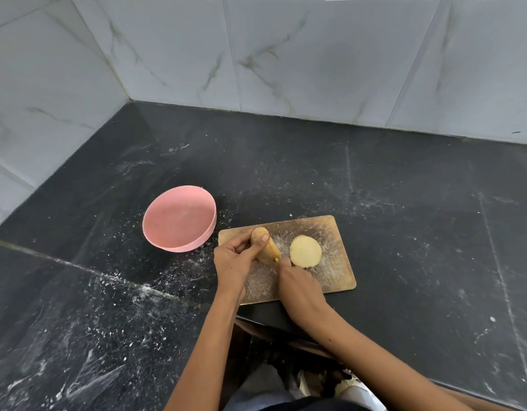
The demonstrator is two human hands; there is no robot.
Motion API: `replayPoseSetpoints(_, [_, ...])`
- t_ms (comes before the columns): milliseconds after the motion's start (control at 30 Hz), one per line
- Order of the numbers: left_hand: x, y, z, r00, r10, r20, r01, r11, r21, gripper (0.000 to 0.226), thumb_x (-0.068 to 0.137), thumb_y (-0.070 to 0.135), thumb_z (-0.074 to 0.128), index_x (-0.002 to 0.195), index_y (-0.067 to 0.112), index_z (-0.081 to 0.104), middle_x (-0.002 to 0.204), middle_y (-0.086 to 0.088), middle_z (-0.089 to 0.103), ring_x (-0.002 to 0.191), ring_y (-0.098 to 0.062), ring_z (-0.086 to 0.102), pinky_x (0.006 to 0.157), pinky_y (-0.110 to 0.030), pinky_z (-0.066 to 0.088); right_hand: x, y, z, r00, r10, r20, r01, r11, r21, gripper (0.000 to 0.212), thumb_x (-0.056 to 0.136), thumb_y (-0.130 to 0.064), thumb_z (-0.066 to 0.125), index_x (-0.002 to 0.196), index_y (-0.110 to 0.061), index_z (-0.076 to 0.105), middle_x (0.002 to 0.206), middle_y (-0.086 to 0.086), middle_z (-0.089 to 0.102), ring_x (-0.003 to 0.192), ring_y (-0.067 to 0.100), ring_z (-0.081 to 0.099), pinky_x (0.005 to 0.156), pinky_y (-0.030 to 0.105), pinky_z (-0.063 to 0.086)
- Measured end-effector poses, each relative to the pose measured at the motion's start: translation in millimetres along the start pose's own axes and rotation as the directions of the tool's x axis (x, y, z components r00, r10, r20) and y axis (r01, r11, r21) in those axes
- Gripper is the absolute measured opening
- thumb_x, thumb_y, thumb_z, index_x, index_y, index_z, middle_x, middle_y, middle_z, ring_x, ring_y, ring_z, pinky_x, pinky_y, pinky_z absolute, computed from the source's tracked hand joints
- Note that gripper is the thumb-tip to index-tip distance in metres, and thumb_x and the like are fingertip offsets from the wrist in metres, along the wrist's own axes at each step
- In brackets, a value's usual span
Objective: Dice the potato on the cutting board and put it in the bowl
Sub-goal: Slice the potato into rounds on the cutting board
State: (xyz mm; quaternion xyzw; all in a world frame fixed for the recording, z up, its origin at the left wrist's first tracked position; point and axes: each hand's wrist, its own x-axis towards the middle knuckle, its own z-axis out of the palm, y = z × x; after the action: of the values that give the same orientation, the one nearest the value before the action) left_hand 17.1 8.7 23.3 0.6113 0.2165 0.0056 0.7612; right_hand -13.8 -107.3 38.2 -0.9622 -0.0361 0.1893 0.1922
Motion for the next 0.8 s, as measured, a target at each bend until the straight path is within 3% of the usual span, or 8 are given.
replayPoseSetpoints(100, [1, -1, -1, 1.000, -0.015, 0.004, 0.015, 1.000, -0.017, 0.034, 0.080, 0.001, 0.073, 0.113, 0.000, 0.068, 0.097, -0.008, 0.074, 0.087, -0.014, 0.071, 0.073, -0.031, 0.060, -14, 8, 3, 1.000, 0.005, 0.027, -0.004, 0.999, -0.039, 0.033, 0.098, 0.000, 0.026, 0.129, -0.006, 0.034, 0.116, 0.016, 0.060, 0.107, 0.035, 0.058, 0.080, 0.041, 0.043])
replayPoseSetpoints(300, [1, 2, 0, 1.000, -0.002, 0.011, 0.002, 1.000, -0.020, 0.028, 0.081, 0.001, 0.073, 0.109, 0.003, 0.070, 0.094, -0.005, 0.074, 0.081, -0.010, 0.071, 0.065, -0.024, 0.058, 7, -1, -5, 1.000, -0.014, 0.021, 0.013, 1.000, 0.022, 0.030, 0.099, -0.003, 0.026, 0.126, -0.005, 0.039, 0.114, 0.016, 0.060, 0.103, 0.035, 0.058, 0.073, 0.038, 0.039])
replayPoseSetpoints(467, [0, 0, -2, 1.000, -0.016, 0.016, 0.017, 0.999, -0.030, 0.032, 0.080, 0.005, 0.074, 0.112, 0.002, 0.069, 0.099, -0.011, 0.074, 0.093, -0.022, 0.071, 0.068, -0.027, 0.059, -12, 11, 1, 0.999, -0.004, 0.033, 0.006, 0.997, -0.076, 0.028, 0.099, -0.002, 0.025, 0.124, -0.006, 0.038, 0.115, 0.016, 0.060, 0.106, 0.035, 0.058, 0.077, 0.040, 0.043])
replayPoseSetpoints(567, [0, 0, -3, 1.000, -0.006, 0.007, 0.006, 0.999, -0.035, 0.031, 0.080, 0.005, 0.074, 0.111, 0.003, 0.070, 0.097, -0.010, 0.074, 0.092, -0.020, 0.071, 0.068, -0.027, 0.059, 0, 6, -1, 1.000, -0.011, 0.023, 0.013, 0.998, -0.059, 0.028, 0.100, -0.003, 0.025, 0.123, -0.005, 0.040, 0.115, 0.016, 0.060, 0.104, 0.034, 0.059, 0.072, 0.036, 0.039])
replayPoseSetpoints(800, [0, -2, -4, 1.000, -0.026, -0.003, 0.025, 0.999, -0.038, 0.031, 0.080, 0.006, 0.075, 0.111, 0.003, 0.070, 0.098, -0.011, 0.074, 0.094, -0.023, 0.070, 0.070, -0.030, 0.060, -1, 8, 6, 1.000, -0.002, 0.026, 0.004, 0.997, -0.073, 0.030, 0.100, -0.003, 0.025, 0.126, -0.005, 0.039, 0.117, 0.016, 0.059, 0.107, 0.035, 0.058, 0.075, 0.038, 0.040])
